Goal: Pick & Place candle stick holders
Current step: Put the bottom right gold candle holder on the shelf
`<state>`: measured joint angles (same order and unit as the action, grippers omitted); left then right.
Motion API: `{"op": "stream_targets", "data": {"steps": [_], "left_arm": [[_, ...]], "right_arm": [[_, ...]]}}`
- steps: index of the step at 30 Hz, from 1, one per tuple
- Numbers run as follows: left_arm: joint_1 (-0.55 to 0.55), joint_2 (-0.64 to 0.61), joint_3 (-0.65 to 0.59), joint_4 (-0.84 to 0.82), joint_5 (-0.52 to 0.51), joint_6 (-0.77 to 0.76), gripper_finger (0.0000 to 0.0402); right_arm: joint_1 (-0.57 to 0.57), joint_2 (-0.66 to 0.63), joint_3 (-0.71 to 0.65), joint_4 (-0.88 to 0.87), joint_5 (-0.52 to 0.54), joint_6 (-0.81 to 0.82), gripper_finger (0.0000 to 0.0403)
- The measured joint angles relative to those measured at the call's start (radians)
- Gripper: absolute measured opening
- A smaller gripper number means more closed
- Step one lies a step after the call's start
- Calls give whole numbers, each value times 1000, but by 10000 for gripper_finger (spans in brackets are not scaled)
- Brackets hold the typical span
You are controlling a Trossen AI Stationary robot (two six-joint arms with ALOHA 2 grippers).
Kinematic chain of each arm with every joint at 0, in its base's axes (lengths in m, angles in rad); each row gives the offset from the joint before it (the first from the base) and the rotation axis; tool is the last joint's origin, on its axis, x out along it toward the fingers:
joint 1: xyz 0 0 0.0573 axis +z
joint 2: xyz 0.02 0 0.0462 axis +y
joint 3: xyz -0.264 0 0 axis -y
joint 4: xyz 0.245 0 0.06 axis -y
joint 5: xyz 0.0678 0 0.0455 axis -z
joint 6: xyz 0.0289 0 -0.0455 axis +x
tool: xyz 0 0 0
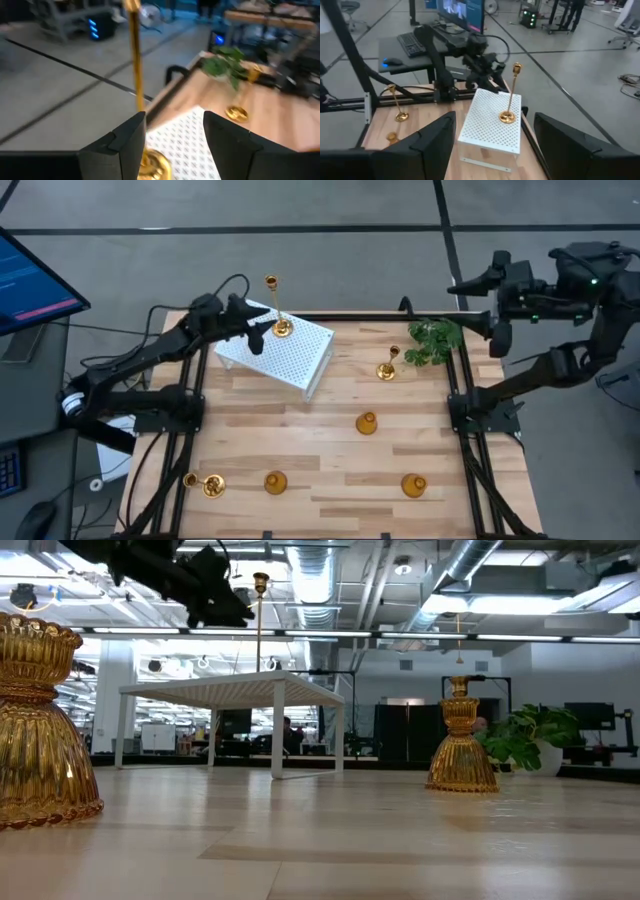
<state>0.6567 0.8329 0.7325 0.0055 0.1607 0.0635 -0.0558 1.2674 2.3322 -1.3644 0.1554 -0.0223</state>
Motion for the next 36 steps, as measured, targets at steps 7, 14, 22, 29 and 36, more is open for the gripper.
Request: {"op": "stream_targets", "data": {"steps": [7, 14, 22, 29, 36], "left_arm": [[0, 137, 0, 59, 5, 60, 199], [3, 191, 0, 91, -33, 66, 196], [5, 123, 0, 96, -31, 54, 170], [-3, 38, 0, -146, 48, -13, 166], [10, -9, -1, -100, -87, 99, 169]], "right_arm": [[67, 32, -2, -1, 26, -2, 258], [135, 77, -2, -27, 26, 28, 258], [180, 97, -2, -28, 26, 32, 258], [180, 92, -2, -28, 26, 32, 258], [180, 92, -2, -28, 27, 27, 258]]}}
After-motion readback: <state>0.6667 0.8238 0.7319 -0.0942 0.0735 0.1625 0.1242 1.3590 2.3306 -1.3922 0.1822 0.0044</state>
